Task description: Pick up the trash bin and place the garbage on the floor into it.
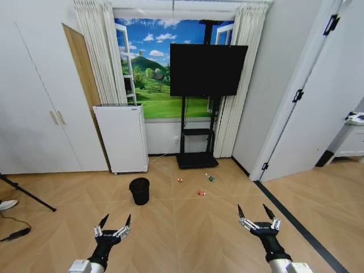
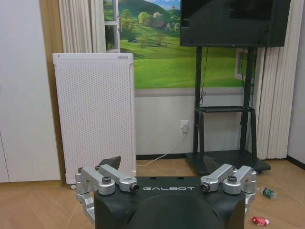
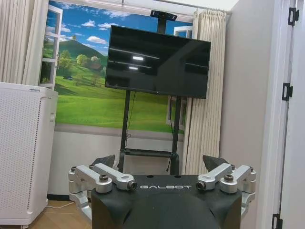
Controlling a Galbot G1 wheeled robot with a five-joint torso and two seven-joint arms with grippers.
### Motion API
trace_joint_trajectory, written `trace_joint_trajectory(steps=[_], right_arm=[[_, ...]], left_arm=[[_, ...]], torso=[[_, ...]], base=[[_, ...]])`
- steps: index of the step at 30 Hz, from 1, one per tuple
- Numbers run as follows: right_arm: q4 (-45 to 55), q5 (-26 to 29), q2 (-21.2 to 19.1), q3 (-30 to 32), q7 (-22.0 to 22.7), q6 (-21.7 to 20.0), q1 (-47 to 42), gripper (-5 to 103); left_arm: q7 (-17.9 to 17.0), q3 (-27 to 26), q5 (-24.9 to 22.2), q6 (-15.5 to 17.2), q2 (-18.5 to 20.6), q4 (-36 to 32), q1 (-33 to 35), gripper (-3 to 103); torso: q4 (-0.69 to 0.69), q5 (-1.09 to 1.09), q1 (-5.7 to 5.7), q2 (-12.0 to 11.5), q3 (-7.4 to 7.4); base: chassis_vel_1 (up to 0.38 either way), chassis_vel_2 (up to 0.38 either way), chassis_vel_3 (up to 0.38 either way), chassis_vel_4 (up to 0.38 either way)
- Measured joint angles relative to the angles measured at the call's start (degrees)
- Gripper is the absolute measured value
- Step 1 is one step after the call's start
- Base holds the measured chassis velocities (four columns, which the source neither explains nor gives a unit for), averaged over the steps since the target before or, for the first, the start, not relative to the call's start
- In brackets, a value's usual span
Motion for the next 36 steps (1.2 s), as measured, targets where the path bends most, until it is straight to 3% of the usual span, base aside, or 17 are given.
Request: trace_joint_trajectory(steps=[24, 36], right_arm=[[0.2, -0.16, 2.16, -1.27, -0.23, -0.28, -0.51, 100], [0.78, 0.11, 1.99, -1.42, -0.09, -1.98, -0.82, 100]], left_arm=[[-0.21, -0.87, -0.76, -0.29, 1.13, -1.62, 1.32, 98], [-0.13, -0.4, 0.81, -0.44, -0.81, -2.89, 2.3, 98]], torso=[[0.0, 0.0, 0.0, 0.0, 0.0], [0.0, 0.0, 0.0, 0.0, 0.0]], base=[[0.0, 0.0, 0.0, 0.0], [0.0, 0.0, 0.0, 0.0]])
